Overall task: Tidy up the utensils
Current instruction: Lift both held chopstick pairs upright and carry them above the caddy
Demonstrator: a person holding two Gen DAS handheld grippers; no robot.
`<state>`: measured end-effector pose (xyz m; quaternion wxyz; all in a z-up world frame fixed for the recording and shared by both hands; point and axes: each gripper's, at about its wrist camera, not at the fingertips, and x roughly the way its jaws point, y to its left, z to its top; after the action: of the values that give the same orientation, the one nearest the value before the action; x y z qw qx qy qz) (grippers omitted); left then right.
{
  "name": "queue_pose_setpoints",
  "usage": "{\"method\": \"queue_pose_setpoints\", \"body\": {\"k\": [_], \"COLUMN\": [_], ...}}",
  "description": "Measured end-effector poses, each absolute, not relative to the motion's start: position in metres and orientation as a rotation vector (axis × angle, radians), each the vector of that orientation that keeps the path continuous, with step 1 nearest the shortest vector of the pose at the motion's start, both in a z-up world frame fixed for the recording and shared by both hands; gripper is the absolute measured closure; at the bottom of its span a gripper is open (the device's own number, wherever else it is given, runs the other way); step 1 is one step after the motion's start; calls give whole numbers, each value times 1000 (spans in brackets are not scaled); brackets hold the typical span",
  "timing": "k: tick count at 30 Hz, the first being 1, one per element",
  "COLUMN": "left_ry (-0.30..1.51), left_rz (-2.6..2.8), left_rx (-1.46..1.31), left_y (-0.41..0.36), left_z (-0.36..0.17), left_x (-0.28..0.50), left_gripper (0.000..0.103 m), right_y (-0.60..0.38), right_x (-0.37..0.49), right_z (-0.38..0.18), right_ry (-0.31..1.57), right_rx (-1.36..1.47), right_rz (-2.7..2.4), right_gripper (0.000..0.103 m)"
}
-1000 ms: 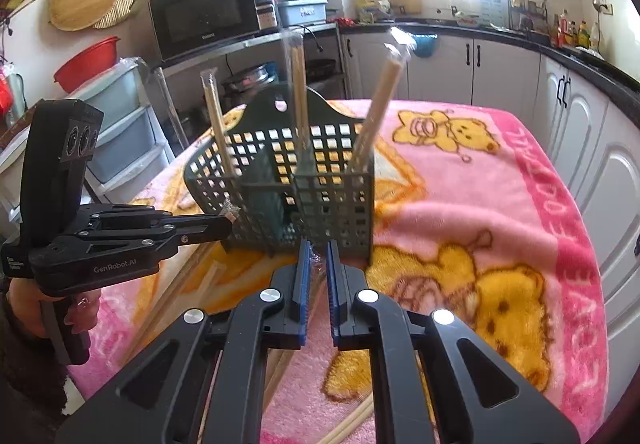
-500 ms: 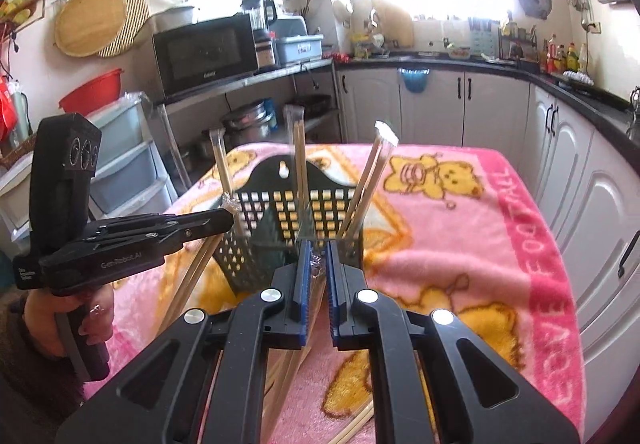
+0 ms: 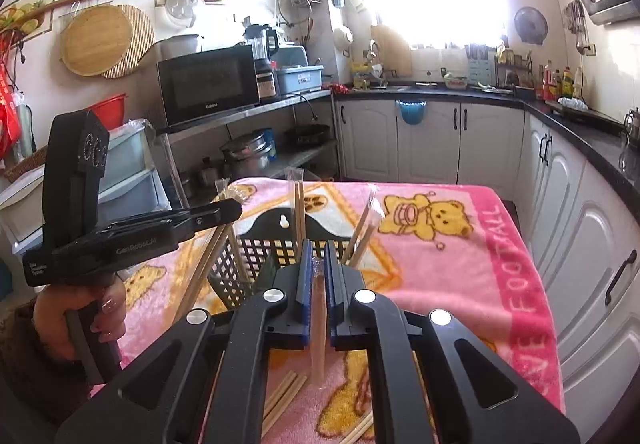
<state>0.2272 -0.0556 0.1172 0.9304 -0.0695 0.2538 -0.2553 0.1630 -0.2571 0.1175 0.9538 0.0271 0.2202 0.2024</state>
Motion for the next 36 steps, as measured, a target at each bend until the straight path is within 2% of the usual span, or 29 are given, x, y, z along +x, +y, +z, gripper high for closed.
{"method": "queue_pose_setpoints", "body": {"k": [20,29,36], "left_ry": [303,178,130], "left_rz": [-398,-285,-248], "left_rx": [-193,-165,-166], "left_y": [-41,-40,-43], "left_z": [183,190,173], "left_x": [265,292,306], "left_gripper": [100,100,100], "right_y": [-233,-233,-239], "right_x": [178,192,213], "right_z": [190,217,222], "right_ry": [290,227,221], "right_rx": [35,18,28], "right_rz": [468,450,418], "right_gripper": [97,97,97]}}
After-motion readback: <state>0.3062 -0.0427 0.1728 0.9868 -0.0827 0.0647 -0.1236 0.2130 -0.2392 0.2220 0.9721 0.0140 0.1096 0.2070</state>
